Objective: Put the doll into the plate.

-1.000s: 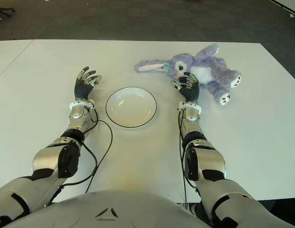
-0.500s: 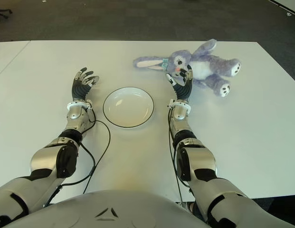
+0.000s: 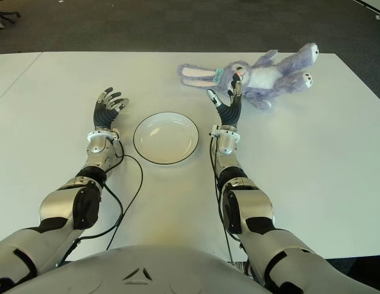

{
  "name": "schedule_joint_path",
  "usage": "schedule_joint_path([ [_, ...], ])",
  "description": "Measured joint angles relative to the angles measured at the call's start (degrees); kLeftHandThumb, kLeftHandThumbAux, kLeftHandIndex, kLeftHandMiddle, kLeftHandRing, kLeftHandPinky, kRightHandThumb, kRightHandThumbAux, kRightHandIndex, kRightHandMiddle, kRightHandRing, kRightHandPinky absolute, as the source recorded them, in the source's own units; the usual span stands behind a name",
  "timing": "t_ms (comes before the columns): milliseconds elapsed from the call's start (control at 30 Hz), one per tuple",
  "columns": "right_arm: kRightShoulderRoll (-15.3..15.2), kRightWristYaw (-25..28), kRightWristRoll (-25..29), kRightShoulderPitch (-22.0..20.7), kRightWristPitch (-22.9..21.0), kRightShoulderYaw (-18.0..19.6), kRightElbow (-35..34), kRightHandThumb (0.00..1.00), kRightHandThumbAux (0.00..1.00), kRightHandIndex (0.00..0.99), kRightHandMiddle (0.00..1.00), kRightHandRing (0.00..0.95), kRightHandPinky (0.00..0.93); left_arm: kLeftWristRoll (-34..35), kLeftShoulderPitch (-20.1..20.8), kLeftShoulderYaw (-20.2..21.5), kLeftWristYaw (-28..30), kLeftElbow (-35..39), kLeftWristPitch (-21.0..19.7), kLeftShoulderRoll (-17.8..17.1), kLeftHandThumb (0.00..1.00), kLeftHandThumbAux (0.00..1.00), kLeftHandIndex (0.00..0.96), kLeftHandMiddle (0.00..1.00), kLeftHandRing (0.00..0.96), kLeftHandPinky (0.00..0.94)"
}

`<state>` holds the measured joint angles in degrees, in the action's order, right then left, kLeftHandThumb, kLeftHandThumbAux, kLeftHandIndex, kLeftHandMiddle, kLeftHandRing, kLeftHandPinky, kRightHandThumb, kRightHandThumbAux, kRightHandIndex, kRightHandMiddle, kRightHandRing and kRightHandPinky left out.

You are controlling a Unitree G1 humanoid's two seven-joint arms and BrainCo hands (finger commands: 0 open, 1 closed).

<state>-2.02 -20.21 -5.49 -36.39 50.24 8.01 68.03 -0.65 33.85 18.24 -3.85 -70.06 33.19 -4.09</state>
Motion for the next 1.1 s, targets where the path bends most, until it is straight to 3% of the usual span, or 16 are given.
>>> schedule_joint_path([
  [167, 0.18, 0.59, 0.15, -0.19, 0.82, -0.01, 0.19, 0.079, 0.615, 0.001, 0.0, 0.0, 0.026, -0.04, 0.01, -0.52, -0.37, 0.0, -0.04, 0.0, 0.135, 0.792, 0.153, 0.263, 0.305, 0.318],
  [667, 0.72, 0.72, -0.01, -0.64, 0.68, -0.45, 0.95, 0.105, 0.614, 0.043, 0.036, 0.029, 0.059, 0.02, 0.02, -0.94, -0.51, 0.0, -0.07, 0.0, 0.142, 0.79, 0.148, 0.261, 0.305, 0.341],
  [1100, -0.32, 0.9, -0.59, -1.92, -2.43, -1.28, 2.33, 0.107, 0.629, 0.048, 0.044, 0.037, 0.063, 0.11, 0.25, -1.02, -0.52, -0.01, -0.54, 0.0, 0.14, 0.778, 0.148, 0.262, 0.3, 0.318],
])
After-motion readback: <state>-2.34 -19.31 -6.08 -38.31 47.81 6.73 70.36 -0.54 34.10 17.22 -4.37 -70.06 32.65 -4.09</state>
